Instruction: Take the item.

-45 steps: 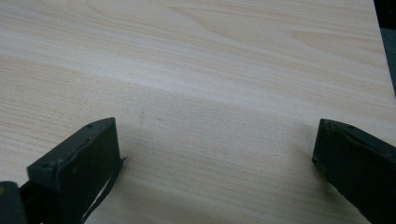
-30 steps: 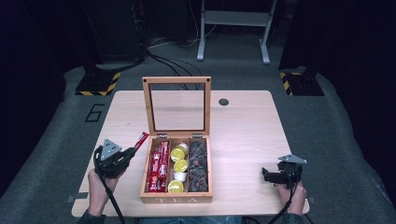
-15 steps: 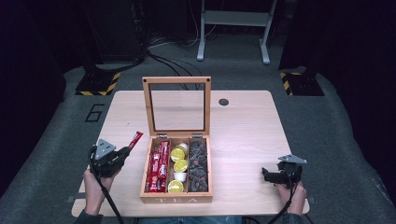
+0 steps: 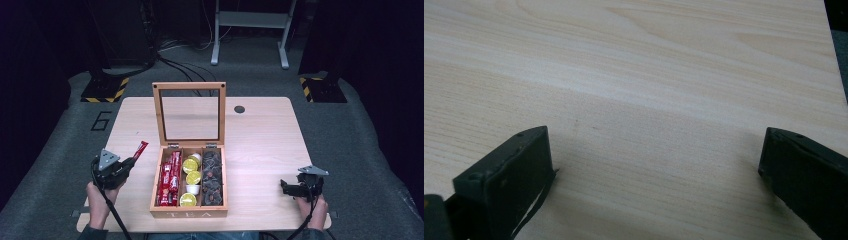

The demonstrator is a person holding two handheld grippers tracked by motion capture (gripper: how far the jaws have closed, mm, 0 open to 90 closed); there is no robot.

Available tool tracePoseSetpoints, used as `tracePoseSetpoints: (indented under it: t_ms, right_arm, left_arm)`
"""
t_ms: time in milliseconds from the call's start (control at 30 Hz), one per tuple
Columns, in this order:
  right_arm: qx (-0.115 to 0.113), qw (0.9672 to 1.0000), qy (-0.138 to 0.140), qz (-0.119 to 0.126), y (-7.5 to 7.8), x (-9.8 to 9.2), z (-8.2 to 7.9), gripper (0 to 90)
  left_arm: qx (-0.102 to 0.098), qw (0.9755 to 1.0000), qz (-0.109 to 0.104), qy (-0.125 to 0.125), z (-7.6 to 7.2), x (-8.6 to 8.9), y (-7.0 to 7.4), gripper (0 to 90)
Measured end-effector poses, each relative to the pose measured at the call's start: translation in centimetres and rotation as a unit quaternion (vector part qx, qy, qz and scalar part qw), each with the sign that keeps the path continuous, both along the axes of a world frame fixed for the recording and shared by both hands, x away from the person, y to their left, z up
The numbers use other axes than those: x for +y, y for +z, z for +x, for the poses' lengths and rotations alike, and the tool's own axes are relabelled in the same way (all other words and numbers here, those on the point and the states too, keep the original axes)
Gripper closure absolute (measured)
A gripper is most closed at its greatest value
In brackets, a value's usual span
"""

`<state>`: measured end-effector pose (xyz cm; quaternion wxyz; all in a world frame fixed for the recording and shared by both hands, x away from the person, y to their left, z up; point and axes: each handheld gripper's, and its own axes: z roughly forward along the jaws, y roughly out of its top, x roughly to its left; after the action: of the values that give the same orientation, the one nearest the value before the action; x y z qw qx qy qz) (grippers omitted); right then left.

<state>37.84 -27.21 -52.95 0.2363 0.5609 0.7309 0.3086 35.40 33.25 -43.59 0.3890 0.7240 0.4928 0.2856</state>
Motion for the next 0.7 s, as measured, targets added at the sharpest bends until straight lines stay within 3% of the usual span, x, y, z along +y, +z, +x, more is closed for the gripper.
tracePoseSetpoints:
  t_ms: [700]
  right_arm:
    - [0.000,1.0000,0.000,0.000,0.0,0.0,0.0,0.0]
  left_arm:
    - [0.001,0.9995,-0.009,0.030,1.1,1.5,-1.0,83.3]
